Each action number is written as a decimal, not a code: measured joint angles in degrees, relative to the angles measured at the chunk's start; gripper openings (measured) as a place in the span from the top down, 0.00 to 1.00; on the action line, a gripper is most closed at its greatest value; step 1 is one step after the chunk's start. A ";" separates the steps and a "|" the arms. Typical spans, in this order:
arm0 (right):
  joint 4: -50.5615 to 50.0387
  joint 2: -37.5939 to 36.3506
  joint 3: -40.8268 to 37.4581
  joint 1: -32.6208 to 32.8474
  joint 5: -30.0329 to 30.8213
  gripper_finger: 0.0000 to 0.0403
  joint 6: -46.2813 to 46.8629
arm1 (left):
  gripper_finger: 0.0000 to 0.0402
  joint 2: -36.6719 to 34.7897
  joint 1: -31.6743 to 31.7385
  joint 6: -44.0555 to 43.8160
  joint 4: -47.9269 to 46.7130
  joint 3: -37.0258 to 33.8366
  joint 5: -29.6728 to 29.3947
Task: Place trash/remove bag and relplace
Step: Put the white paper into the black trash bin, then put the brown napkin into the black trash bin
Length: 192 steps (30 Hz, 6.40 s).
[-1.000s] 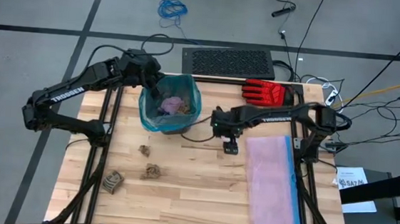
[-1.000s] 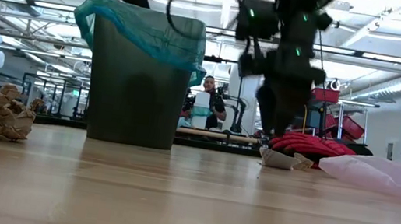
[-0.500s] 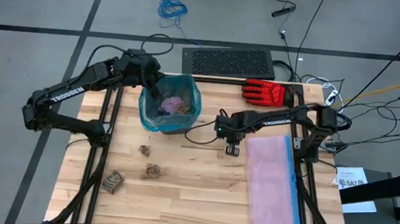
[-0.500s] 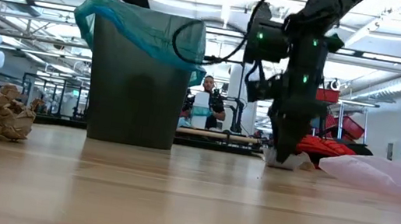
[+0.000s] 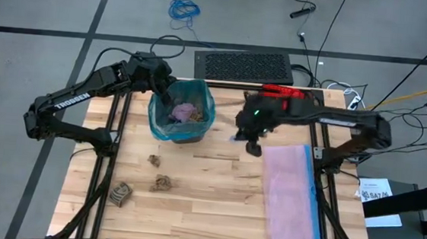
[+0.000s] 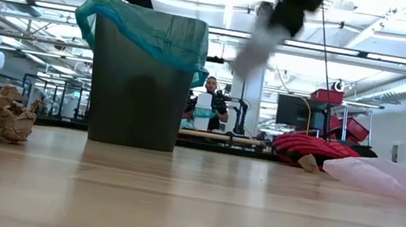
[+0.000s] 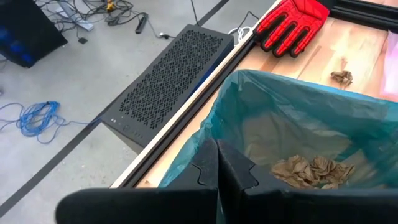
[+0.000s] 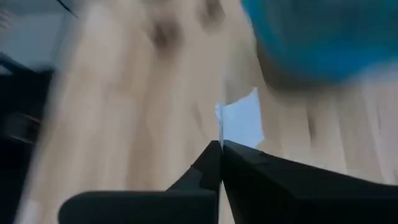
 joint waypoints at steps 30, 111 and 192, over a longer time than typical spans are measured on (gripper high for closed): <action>45.60 15.56 5.36 -8.65 0.01 0.70 0.87 | 1.00 0.00 0.00 -1.52 2.46 0.00 -4.16; 10.96 4.94 -32.76 -12.21 25.40 0.71 14.35 | 1.00 -0.02 0.00 -1.33 -2.09 0.00 -5.05; 22.44 -10.33 -25.02 -2.36 23.21 1.00 1.77 | 1.00 9.27 -51.69 -36.30 -25.71 -0.68 -5.23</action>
